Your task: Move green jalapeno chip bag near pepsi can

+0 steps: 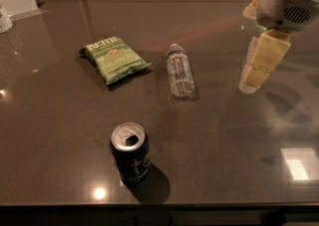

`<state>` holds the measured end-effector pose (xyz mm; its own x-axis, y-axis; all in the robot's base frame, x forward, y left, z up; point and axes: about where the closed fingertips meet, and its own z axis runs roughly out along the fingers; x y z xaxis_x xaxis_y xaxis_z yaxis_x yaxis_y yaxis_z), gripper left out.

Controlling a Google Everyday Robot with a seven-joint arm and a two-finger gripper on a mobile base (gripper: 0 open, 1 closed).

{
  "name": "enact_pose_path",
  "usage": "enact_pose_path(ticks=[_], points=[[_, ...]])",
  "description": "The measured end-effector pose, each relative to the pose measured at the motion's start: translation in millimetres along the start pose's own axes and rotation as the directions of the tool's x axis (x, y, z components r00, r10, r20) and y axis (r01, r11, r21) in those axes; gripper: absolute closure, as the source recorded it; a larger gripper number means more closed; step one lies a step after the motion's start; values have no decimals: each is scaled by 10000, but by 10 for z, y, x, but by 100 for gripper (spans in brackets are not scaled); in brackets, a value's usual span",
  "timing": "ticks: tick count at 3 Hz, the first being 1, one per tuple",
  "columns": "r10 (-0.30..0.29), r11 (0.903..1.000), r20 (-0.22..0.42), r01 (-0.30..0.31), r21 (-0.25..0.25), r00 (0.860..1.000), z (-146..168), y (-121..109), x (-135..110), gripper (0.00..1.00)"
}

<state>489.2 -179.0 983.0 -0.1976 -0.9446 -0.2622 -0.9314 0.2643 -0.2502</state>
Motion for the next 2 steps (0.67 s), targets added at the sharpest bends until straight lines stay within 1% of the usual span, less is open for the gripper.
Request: enact_pose_path(ticks=[1, 2], points=[[-45, 9997, 268, 51, -238, 9996, 159, -198, -303, 0], [-114, 9986, 446, 137, -515, 9989, 413, -325, -653, 0]])
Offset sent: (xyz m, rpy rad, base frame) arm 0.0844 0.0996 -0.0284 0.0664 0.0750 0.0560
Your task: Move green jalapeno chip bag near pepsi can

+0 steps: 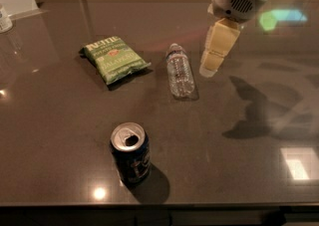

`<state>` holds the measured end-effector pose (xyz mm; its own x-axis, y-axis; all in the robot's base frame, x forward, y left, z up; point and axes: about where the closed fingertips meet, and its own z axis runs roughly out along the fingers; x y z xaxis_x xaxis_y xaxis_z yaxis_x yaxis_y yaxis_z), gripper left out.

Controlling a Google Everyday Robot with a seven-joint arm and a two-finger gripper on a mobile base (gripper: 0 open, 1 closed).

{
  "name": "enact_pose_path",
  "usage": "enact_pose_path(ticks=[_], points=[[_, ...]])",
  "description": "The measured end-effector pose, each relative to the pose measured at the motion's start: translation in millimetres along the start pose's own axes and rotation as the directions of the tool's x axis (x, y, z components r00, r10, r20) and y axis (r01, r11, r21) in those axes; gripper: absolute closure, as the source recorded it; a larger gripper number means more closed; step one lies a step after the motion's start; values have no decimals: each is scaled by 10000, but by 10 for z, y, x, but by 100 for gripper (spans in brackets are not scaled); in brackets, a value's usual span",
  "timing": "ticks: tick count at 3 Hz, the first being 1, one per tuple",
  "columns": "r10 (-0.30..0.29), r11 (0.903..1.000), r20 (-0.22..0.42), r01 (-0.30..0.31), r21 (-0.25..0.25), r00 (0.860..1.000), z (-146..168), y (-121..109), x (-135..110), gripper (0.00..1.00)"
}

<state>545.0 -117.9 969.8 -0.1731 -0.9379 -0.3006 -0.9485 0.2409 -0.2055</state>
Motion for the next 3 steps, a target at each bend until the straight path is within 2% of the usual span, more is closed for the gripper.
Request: enact_pose_path(ticks=[1, 2, 3], points=[[-44, 9995, 149, 48, -300, 9999, 294, -98, -319, 0], [286, 9970, 324, -262, -723, 9991, 772, -295, -865, 0], [563, 9945, 253, -538, -897, 9981, 978, -391, -1089, 0]])
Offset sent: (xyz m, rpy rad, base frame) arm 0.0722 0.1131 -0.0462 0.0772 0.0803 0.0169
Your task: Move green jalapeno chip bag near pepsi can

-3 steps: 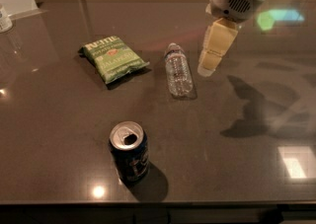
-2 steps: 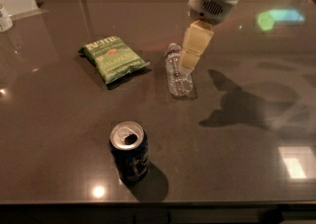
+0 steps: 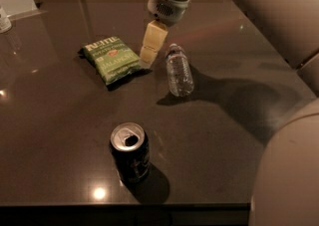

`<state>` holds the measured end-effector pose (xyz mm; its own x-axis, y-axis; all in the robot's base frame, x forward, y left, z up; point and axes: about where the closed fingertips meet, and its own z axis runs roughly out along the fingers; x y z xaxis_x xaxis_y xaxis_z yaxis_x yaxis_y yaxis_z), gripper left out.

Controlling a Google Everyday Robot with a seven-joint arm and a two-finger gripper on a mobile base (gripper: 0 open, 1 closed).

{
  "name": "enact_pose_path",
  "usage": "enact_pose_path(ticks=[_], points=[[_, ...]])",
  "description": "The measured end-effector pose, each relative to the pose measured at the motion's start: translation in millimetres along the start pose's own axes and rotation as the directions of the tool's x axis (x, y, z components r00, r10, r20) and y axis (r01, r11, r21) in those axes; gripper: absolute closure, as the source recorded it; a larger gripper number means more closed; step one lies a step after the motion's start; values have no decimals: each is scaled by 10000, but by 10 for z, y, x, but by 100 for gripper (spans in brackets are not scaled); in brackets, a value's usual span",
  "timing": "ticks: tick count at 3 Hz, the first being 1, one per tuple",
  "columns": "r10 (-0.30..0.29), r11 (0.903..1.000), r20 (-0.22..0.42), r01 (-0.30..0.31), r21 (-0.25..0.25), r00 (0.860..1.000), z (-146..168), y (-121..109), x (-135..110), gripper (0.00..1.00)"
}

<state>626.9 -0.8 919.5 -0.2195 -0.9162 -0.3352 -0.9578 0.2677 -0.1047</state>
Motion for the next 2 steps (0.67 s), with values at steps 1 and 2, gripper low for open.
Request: enact_pose_path(ticks=[1, 2], points=[[351, 9994, -147, -351, -20, 9993, 281, -113, -203, 0], [643, 9979, -167, -641, 131, 9978, 565, -194, -346, 0]])
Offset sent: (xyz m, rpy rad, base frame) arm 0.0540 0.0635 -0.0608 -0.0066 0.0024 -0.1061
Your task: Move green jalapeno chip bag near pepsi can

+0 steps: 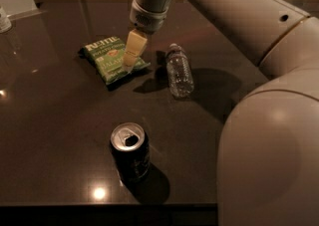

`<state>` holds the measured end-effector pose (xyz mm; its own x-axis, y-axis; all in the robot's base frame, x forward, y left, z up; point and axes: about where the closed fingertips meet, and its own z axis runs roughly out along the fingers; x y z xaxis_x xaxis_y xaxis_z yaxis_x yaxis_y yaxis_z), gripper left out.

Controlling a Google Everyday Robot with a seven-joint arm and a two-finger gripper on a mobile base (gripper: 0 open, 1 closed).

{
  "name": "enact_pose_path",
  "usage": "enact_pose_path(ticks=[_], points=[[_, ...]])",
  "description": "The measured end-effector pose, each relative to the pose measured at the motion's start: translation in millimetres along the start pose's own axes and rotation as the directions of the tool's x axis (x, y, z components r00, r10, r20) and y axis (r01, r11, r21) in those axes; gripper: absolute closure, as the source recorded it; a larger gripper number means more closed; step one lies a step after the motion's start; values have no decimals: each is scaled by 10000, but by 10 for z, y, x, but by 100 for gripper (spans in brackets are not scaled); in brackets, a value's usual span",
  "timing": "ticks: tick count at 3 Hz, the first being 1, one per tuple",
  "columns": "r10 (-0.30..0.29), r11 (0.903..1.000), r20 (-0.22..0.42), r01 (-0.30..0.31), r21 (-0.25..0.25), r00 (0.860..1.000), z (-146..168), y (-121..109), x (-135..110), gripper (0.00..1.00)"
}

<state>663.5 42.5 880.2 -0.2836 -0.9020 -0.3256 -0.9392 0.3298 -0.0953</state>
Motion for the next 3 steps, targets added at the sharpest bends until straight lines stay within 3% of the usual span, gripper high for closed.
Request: enact_pose_path(ticks=[3], points=[[-94, 9975, 125, 103, -703, 9999, 431, 36, -287, 0]])
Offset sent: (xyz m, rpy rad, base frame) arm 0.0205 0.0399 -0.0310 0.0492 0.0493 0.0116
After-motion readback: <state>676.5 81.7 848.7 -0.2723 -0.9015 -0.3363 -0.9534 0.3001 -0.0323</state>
